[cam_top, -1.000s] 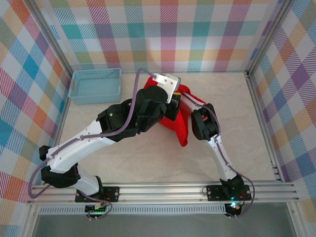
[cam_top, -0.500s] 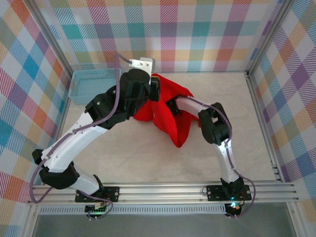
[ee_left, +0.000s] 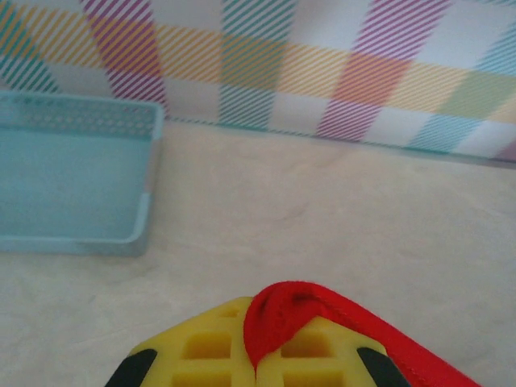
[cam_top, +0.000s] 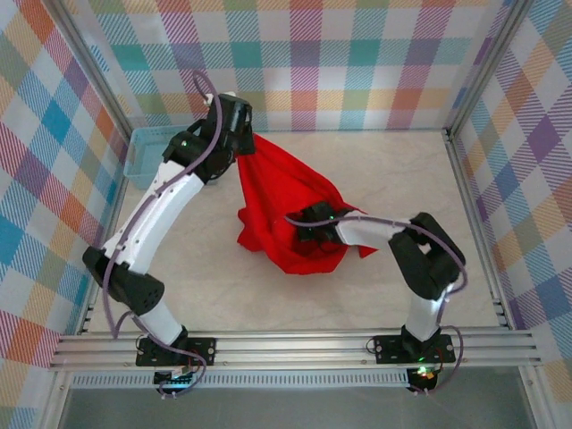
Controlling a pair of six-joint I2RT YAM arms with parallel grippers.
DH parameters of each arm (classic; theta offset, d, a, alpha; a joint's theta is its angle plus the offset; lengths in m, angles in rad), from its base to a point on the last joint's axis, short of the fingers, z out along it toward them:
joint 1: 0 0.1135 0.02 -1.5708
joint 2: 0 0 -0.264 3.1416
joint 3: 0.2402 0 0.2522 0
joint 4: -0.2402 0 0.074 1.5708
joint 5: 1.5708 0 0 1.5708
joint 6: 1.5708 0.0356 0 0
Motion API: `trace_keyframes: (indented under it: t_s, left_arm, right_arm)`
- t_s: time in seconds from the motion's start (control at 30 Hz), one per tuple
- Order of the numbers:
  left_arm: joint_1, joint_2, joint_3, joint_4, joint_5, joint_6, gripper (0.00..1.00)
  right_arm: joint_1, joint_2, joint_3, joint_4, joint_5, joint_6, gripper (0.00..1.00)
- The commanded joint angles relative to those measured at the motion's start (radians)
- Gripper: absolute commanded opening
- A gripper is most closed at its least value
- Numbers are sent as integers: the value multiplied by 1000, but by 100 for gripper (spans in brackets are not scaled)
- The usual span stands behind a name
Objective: Fold the inside-out t-shirt
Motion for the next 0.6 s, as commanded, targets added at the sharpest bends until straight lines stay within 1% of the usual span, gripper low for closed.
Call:
trace_keyframes:
  t_s: [0.0,0.1,0.2,0.27,0.33,0.4,0.5,0.57]
  left_arm:
    - [72,76,19,-53,34,-37,2]
    - [107,144,-3,-75,24,-52,0]
    - [111,189,-36,-82,3,-56,0]
    - [111,205,-65,-79,6,-63,0]
    - [110,227,-84,-84,15,-73,0]
    - [108,248,-92,-93,22,-81,0]
    - [97,276,-102,-111,25,-85,0]
    - [85,291,-109,-127,20,-75,0]
  right_arm:
    - [22,-128,-97,161,-23,-49,0]
    - [31,-233,-198,221,-42,-54,0]
    - [35,-339,-283,262,-56,-64,0]
    - [35,-397,-313,265,-81,-80,0]
    - [38,-450,-329,271,-134,-99,0]
    - [52,-468,-330,272,-161,-120,0]
    - [67,-469,-319,248,-143,-136,0]
    - [69,-488,-340,277,-161,-132,0]
